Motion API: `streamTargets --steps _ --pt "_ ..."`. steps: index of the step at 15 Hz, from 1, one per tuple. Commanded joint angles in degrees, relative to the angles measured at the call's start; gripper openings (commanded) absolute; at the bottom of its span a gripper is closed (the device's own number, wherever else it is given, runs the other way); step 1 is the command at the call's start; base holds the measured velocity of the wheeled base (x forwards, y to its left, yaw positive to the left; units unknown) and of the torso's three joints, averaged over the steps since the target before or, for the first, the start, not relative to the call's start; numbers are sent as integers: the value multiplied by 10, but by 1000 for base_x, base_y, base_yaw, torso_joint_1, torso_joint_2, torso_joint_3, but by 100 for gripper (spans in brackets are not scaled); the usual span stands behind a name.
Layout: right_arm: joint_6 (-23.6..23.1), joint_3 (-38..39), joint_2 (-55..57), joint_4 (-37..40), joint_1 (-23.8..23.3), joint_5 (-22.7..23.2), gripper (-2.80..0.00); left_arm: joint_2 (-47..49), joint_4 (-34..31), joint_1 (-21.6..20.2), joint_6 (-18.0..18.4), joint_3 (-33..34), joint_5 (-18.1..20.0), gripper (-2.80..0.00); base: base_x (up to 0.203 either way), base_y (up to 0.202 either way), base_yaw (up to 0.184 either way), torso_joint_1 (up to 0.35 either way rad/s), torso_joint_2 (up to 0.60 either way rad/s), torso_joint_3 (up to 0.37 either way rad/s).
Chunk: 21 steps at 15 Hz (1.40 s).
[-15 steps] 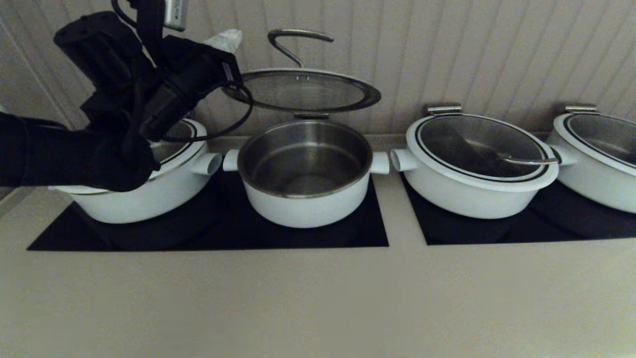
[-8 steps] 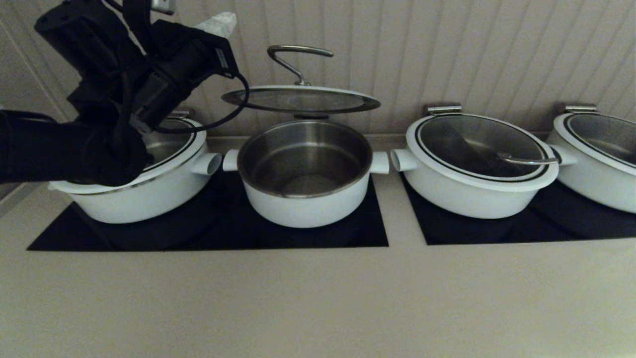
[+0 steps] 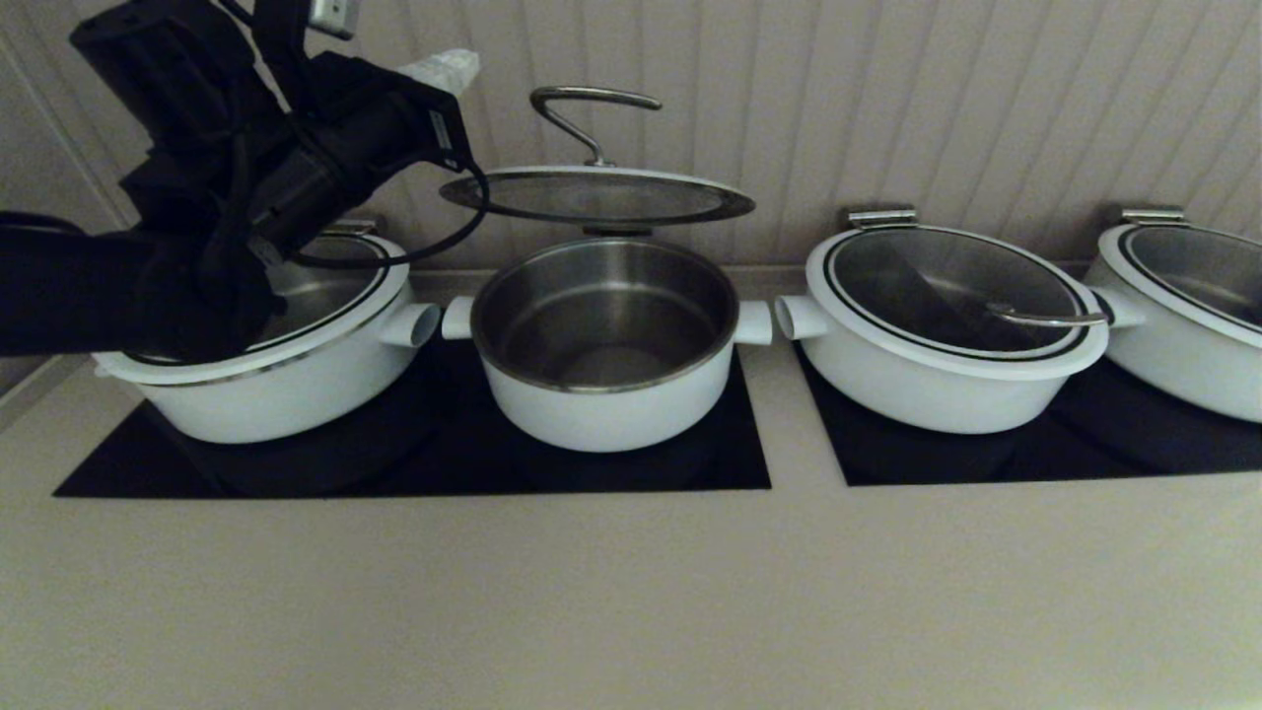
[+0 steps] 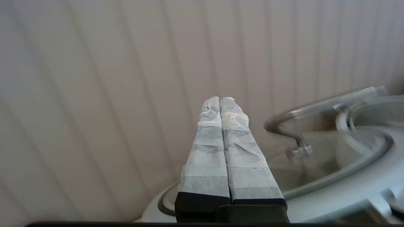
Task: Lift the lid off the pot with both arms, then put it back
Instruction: Close the pot lid
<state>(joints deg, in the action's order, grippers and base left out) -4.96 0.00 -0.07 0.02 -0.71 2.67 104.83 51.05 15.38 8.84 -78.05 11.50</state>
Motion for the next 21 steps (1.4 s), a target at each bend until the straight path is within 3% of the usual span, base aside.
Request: streamTargets --steps 1,4,7,12,15,21 --pt "0 0 1 0 0 0 -280 8 1 -7 30 -9 40 -280 0 0 0 0 0 0" --pt "0 0 1 0 0 0 -280 22 -15 -13 76 -33 93 -280 0 0 0 0 0 0" --pt "0 0 1 0 0 0 -280 39 -40 -14 84 -66 109 -280 0 0 0 0 0 0" --pt "0 0 1 0 0 0 -280 49 -70 -21 116 -83 172 -280 0 0 0 0 0 0" --pt "0 0 1 0 0 0 -280 59 -78 -24 154 -78 179 -280 0 0 0 0 0 0" --pt "0 0 1 0 0 0 -280 72 -88 -40 168 -78 179 -280 0 0 0 0 0 0"
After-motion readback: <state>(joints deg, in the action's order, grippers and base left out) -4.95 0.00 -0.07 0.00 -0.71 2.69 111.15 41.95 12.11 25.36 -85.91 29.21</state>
